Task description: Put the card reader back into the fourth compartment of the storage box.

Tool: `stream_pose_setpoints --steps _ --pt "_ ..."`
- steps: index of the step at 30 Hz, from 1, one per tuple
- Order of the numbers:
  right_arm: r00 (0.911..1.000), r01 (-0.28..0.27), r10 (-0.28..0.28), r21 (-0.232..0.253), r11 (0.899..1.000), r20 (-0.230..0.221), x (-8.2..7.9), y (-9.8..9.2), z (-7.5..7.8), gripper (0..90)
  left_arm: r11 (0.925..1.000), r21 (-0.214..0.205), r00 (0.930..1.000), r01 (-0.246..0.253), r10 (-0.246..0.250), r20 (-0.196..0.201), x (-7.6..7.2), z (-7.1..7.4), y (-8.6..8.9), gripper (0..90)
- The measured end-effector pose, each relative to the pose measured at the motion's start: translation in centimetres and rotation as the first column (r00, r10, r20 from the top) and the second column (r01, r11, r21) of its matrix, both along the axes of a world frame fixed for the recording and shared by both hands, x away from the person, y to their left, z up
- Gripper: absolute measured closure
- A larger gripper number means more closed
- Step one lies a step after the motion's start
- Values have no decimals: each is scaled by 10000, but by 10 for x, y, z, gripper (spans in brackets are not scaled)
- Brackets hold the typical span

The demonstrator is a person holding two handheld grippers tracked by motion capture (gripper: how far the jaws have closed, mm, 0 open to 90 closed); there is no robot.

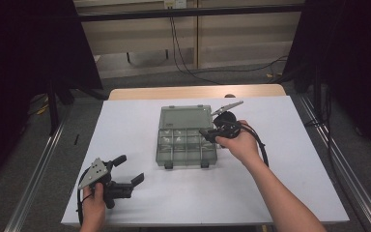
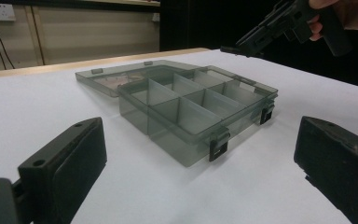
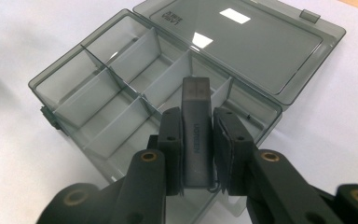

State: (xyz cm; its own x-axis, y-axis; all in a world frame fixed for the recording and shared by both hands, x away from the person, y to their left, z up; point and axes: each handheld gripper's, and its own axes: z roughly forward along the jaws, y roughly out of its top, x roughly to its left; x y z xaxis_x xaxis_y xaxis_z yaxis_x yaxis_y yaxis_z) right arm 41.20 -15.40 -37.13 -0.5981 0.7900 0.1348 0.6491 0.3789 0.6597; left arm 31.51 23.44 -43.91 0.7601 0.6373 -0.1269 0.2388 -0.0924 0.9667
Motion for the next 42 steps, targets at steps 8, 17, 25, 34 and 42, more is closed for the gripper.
stream_pose_setpoints --steps 8,17,25,34,42 --pt "9996 280 -281 -70 9996 -73 7 -1 -6 741 10000 12 10000 -11 11 2 0 0 0 25" --pt "9980 607 -609 -111 9981 -146 13 -3 -10 741 10000 20 10000 33 -33 -3 0 0 0 25" --pt "9969 763 -765 -128 9970 -153 17 -3 -13 741 10000 35 10000 75 -75 8 0 0 0 25" --pt "9959 880 -882 -129 9960 -182 21 -5 -15 741 10000 35 10000 79 -79 5 0 0 -1 25" --pt "9954 931 -933 -118 9956 -211 23 -5 -18 741 10000 29 10000 88 -88 -1 1 -1 -1 25"
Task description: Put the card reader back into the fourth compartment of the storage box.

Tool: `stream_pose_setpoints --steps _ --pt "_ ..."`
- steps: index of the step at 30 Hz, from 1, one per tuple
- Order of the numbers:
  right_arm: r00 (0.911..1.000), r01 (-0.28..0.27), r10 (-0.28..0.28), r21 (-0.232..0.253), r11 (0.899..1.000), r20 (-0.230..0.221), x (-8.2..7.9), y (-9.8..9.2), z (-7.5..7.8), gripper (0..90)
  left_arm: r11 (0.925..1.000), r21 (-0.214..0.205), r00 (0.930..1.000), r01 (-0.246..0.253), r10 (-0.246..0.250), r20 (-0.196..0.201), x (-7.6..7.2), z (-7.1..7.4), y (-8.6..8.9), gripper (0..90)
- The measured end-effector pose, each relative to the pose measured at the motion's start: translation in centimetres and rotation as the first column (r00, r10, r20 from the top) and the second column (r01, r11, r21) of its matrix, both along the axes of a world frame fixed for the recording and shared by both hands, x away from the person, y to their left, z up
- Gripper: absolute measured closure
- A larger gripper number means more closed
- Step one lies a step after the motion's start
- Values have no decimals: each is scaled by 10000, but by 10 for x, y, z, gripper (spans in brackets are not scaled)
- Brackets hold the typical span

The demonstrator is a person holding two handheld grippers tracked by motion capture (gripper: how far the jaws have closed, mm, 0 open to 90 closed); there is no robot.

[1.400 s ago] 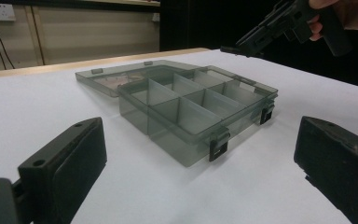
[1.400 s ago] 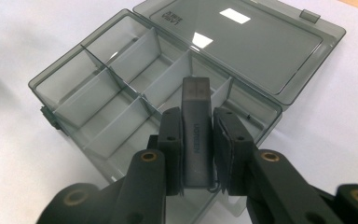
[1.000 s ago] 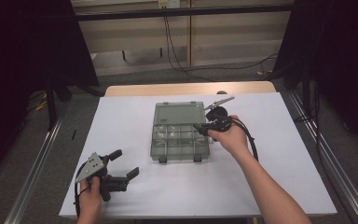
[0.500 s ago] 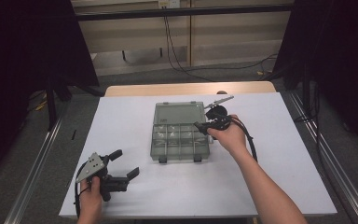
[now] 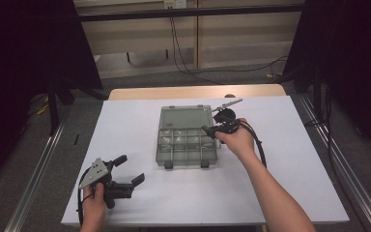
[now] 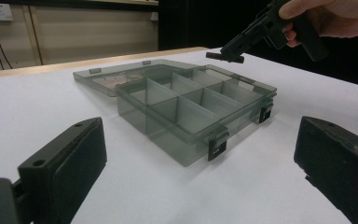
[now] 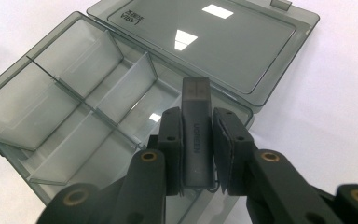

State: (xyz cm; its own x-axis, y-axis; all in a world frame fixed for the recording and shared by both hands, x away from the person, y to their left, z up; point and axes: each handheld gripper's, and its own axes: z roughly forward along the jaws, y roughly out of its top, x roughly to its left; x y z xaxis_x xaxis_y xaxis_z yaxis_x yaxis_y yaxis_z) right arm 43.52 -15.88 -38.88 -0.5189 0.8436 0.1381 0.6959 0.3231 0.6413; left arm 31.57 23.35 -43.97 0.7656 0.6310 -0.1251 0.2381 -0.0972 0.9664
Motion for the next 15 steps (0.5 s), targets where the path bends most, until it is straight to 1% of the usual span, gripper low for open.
stream_pose_setpoints --steps 15 --pt "10000 12 -12 53 10000 -16 2 1 -1 741 10000 -10 10000 7 -7 -7 0 0 0 25"
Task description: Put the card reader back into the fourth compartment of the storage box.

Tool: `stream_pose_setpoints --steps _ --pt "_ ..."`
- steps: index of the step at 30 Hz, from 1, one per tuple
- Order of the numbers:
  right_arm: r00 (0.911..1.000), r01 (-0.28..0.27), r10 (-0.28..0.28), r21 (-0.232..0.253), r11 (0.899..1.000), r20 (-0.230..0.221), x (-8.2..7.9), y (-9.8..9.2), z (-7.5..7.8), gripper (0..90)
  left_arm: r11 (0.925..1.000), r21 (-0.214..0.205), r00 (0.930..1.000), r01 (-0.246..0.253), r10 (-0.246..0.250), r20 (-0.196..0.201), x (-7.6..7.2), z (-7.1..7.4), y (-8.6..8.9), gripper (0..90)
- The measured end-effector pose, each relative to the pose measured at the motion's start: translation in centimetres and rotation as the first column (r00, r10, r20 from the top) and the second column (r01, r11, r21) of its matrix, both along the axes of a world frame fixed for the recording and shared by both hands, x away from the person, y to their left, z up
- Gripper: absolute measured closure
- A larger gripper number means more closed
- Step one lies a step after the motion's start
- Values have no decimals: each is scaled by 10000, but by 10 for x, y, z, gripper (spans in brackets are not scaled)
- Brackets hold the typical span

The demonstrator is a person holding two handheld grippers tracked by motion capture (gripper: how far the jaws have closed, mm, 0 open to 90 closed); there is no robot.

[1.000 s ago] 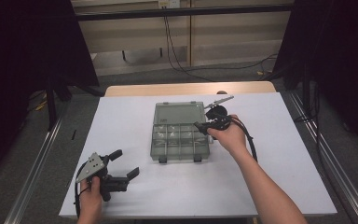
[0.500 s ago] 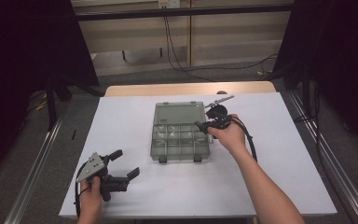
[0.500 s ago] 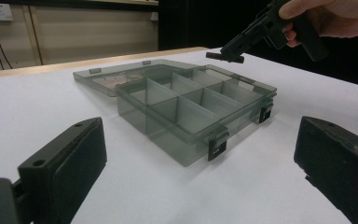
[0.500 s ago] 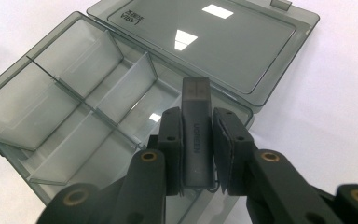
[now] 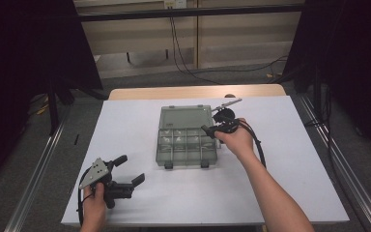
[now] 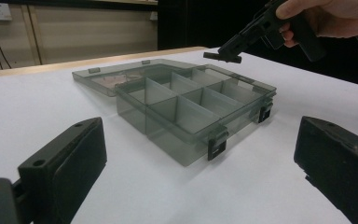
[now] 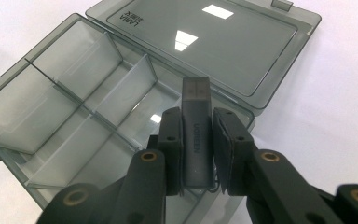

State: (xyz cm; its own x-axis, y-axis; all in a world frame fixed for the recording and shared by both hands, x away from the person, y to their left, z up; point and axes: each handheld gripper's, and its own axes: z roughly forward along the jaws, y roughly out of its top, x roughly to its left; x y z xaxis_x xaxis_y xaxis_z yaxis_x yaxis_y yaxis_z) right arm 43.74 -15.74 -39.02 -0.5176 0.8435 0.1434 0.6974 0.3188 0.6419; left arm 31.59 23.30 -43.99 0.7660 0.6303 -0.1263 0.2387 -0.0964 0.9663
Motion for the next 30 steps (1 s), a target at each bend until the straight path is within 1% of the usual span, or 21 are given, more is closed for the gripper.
stream_pose_setpoints --steps 10,13,22,27,30 --pt "10000 -10 10 -35 10000 -49 1 3 -3 740 10000 -18 10000 8 -8 -10 0 0 1 25" --pt "9999 -6 5 -97 10000 -113 2 3 -5 741 10000 -31 10000 11 -11 -20 0 0 0 25" --pt "9999 -50 46 -282 9996 -122 4 5 -9 741 10000 -43 10000 25 -25 -37 0 0 0 25" --pt "9999 -20 18 -238 9997 -116 4 6 -10 740 10000 -33 10000 36 -36 -24 0 0 0 25" --pt "9999 -19 15 -296 9996 -154 4 7 -11 740 10000 -15 10000 44 -44 -22 0 0 0 25"
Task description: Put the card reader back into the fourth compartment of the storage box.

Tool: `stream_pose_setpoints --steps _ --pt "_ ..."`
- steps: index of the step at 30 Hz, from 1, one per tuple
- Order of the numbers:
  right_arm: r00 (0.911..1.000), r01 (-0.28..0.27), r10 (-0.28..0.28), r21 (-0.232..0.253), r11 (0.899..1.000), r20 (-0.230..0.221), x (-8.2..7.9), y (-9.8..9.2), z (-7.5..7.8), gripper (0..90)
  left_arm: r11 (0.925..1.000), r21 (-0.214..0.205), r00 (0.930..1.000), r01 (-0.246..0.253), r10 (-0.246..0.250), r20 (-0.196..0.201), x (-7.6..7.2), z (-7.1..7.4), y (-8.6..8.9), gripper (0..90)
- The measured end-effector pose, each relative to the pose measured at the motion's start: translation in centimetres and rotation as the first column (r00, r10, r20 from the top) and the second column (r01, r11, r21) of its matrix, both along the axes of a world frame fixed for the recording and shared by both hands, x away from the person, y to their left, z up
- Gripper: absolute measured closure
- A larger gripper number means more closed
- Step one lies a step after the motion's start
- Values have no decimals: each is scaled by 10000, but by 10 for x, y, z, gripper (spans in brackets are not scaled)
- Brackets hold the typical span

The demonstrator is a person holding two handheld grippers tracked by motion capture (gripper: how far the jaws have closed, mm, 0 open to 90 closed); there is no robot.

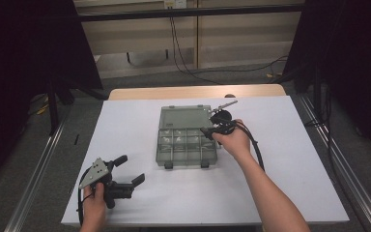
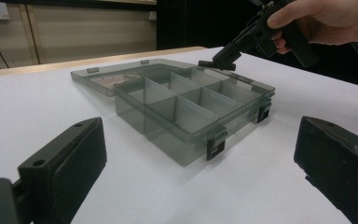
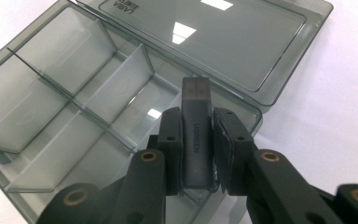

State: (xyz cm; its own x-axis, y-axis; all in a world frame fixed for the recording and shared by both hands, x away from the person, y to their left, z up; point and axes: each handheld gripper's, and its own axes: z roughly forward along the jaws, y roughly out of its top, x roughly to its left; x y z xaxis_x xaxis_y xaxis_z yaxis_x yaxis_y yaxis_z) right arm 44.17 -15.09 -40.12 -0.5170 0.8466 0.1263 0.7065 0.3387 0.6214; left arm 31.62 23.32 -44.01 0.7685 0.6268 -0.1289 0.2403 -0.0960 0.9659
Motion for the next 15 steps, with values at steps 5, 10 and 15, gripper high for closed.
stream_pose_setpoints --steps 5,10,15 --pt "10000 19 -19 -70 10000 -28 0 1 -2 741 10000 -22 10000 0 0 1 0 0 0 25" --pt "10000 18 -19 -134 9999 -63 0 1 -2 741 10000 -14 10000 6 -6 -3 0 0 0 25" --pt "10000 -5 3 -214 9998 -93 0 3 -4 741 10000 -16 10000 15 -15 -7 0 0 0 25"
